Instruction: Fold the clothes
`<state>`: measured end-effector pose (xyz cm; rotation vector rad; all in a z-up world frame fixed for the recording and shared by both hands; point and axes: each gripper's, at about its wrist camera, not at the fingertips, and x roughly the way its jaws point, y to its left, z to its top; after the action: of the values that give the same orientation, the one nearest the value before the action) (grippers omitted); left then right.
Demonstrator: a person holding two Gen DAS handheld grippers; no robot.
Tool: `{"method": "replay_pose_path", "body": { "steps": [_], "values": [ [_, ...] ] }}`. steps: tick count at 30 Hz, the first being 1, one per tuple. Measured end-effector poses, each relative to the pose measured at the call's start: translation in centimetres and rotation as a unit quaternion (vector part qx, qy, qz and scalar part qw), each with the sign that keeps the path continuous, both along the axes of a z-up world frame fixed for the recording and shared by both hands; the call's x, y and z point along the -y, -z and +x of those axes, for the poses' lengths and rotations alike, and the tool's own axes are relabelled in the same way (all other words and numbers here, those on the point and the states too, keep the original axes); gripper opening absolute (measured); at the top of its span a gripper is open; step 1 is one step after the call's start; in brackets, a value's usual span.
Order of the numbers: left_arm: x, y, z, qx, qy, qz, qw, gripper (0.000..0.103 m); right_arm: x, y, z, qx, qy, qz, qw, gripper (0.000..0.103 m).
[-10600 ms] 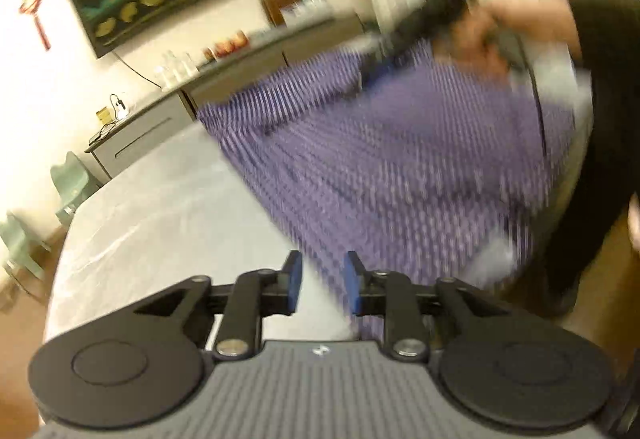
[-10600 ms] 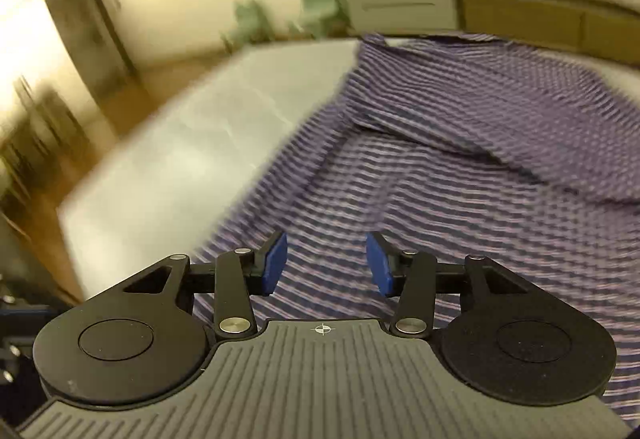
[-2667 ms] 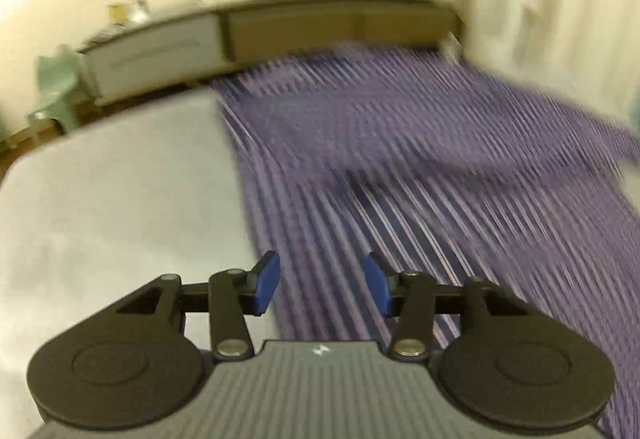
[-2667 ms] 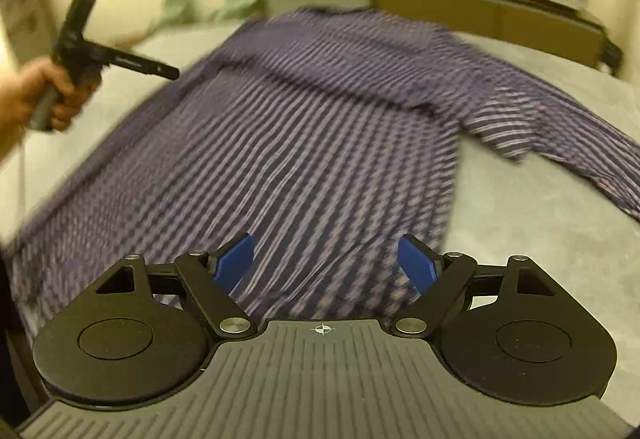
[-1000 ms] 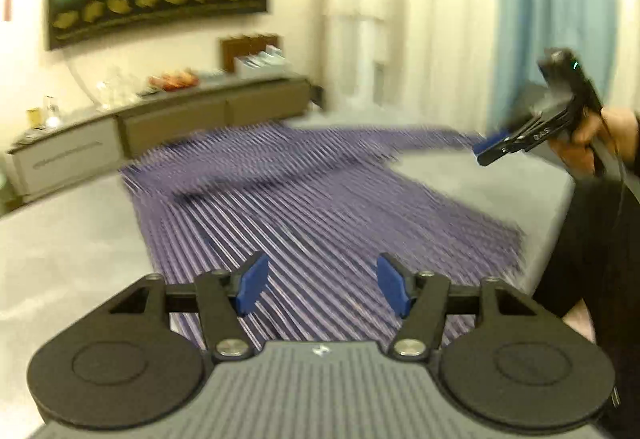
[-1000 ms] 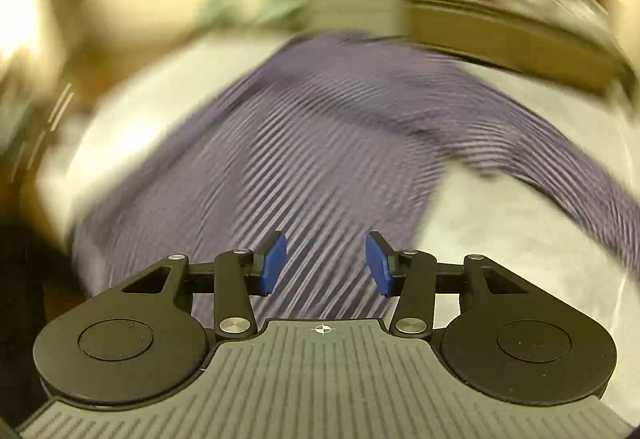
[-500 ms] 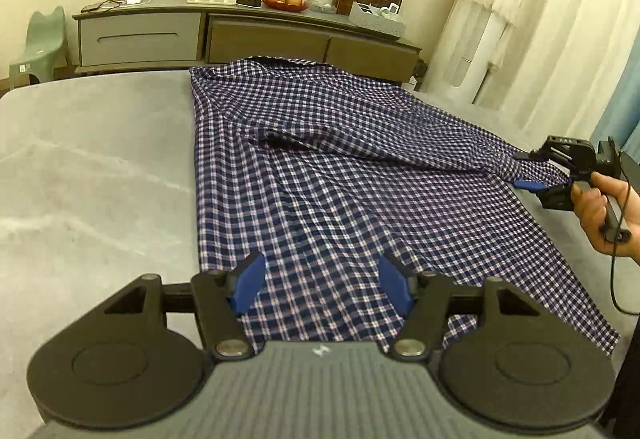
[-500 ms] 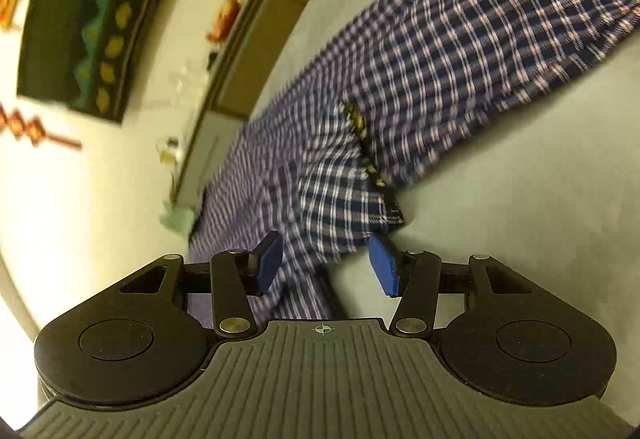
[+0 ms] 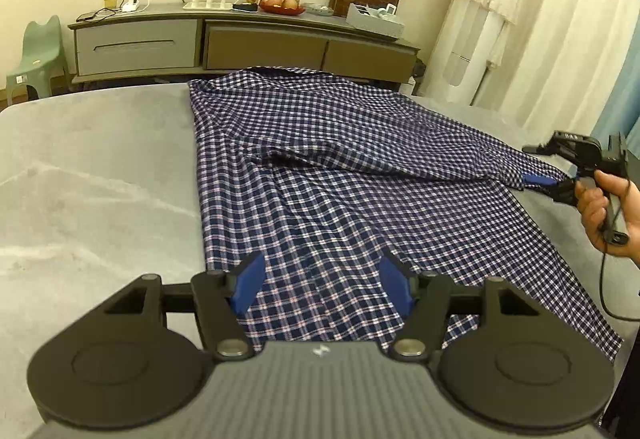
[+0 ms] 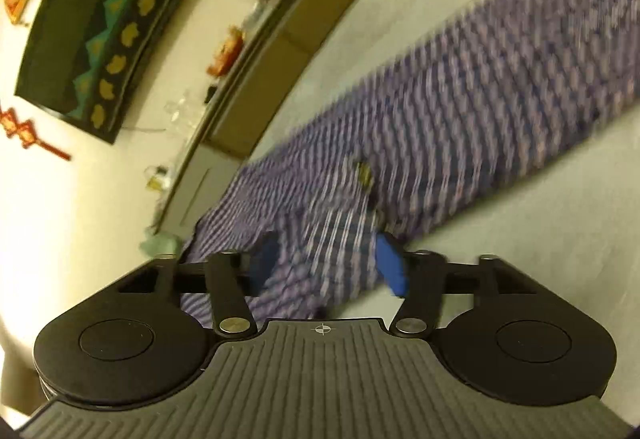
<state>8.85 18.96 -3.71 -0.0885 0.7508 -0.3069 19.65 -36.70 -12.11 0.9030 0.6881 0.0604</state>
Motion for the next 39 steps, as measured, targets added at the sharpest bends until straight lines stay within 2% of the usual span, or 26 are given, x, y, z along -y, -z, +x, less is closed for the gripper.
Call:
{"method": "replay_pose_path", "body": {
  "steps": [2,4,5,6,8,11,14,16,19,21,23,26,27,31,33,35,38,39],
  "values": [
    [0.3,-0.1,-0.1,0.003,0.007,0.006,1.0,0.066,0.0,-0.3,1.3,-0.01,-0.023,-0.047,0.999,0.064],
    [0.6,0.0,0.0,0.003,0.01,0.01,0.9999,0.066,-0.6,-0.2,2.5,-0.02,-0.061,-0.081,0.995,0.06],
    [0.7,0.0,0.1,0.002,0.01,0.011,0.9999,0.066,-1.0,-0.2,3.1,-0.024,-0.079,-0.096,0.992,0.05],
    [0.7,0.0,0.2,0.002,0.009,0.011,0.9999,0.066,-1.2,-0.5,3.4,-0.023,-0.092,-0.101,0.99,0.027],
    [0.8,-0.1,0.3,0.004,0.008,0.008,0.9999,0.066,-1.6,-1.1,3.9,-0.021,-0.114,-0.112,0.987,0.01],
    [0.7,-0.3,0.6,0.008,0.005,-0.001,1.0,0.066,-2.7,-3.5,3.1,0.011,-0.116,-0.15,0.982,0.008],
    [-0.1,-0.5,0.9,0.007,-0.006,-0.034,0.9994,0.066,-5.2,-6.5,1.2,0.055,-0.13,-0.221,0.965,0.007],
    [-1.3,-0.6,1.1,0.004,-0.02,-0.079,0.9967,0.066,-9.1,-9.7,-0.6,0.107,-0.162,-0.285,0.939,0.006],
    [-4.0,-0.3,1.3,0.0,-0.054,-0.171,0.9838,0.068,-16.7,-13.6,-5.2,0.194,-0.243,-0.348,0.884,0.006],
    [-6.1,0.1,1.2,-0.002,-0.084,-0.243,0.9663,0.079,-22.1,-14.8,-8.6,0.239,-0.304,-0.376,0.842,0.006],
    [-7.6,0.9,1.2,-0.006,-0.105,-0.31,0.9449,0.089,-27.3,-15.1,-12.0,0.272,-0.364,-0.397,0.797,0.006],
    [-8.0,2.5,1.3,-0.024,-0.108,-0.367,0.9235,0.094,-32.8,-12.9,-15.9,0.286,-0.427,-0.423,0.746,0.006],
    [-7.8,2.9,1.4,-0.03,-0.106,-0.375,0.9206,0.096,-34.0,-12.0,-16.7,0.285,-0.437,-0.431,0.736,0.006],
    [-6.3,4.3,2.0,-0.053,-0.093,-0.38,0.9187,0.098,-36.3,-9.9,-18.1,0.267,-0.454,-0.433,0.731,0.006],
    [-5.7,4.9,2.4,-0.059,-0.091,-0.39,0.9144,0.098,-37.0,-9.5,-18.5,0.264,-0.456,-0.434,0.731,0.006],
    [-5.3,5.3,2.8,-0.062,-0.086,-0.406,0.9078,0.098,-37.6,-9.8,-19.1,0.269,-0.458,-0.439,0.725,0.006],
    [-5.1,5.0,3.0,-0.052,-0.078,-0.415,0.9051,0.098,-38.2,-9.8,-20.3,0.281,-0.469,-0.45,0.706,0.005],
    [-5.0,4.9,3.1,-0.051,-0.077,-0.41,0.9075,0.088,-38.1,-9.6,-20.9,0.284,-0.475,-0.452,0.7,0.004]
  ]
}}
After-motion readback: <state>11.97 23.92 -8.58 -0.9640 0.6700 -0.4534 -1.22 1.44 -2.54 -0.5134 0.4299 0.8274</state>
